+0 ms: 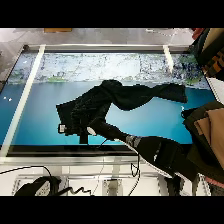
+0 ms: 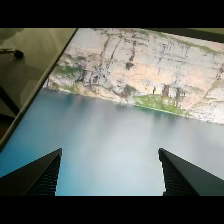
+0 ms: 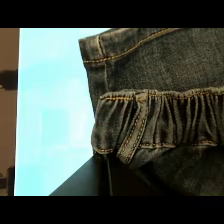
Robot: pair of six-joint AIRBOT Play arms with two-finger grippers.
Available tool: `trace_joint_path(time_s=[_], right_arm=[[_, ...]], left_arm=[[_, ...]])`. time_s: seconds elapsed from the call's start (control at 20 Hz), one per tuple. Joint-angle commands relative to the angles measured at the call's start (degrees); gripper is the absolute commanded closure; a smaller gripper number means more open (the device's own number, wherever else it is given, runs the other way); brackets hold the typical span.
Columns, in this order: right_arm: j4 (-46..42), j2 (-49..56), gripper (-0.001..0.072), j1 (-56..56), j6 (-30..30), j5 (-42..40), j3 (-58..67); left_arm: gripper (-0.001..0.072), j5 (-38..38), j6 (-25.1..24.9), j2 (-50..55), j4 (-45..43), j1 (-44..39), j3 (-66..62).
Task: Fold the clothes and pants, and hang the long-sleeved shirts on hangers.
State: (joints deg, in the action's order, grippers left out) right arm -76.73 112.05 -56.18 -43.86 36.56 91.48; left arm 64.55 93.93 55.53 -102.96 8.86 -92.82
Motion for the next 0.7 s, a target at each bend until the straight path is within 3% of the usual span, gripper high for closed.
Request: trace_joint_path(time_s=[0.0,0.2,0.4,0.65], right_arm=[[0.0,-1.1,0.0691,0.1,0.0,0.3,0.1],[-2.5,-8.2,0.0693,1.7,-2.9,-1.0,0.1],[-4.1,-19.1,0.0694,10.7,-23.1,-2.4,0.1],[-4.1,-31.1,0.0695,31.5,-38.7,6.6,0.1]], left_arm=[[0.0012,-0.1,0.0,0.0,0.4,0.0,0.0],[0.0012,-0.1,0.0,0.0,0.4,0.0,0.0],[0.0012,-0.1,0.0,0.0,0.6,0.0,0.0],[0.0012,-1.9,0.0,0.5,1.7,0.1,0.1]])
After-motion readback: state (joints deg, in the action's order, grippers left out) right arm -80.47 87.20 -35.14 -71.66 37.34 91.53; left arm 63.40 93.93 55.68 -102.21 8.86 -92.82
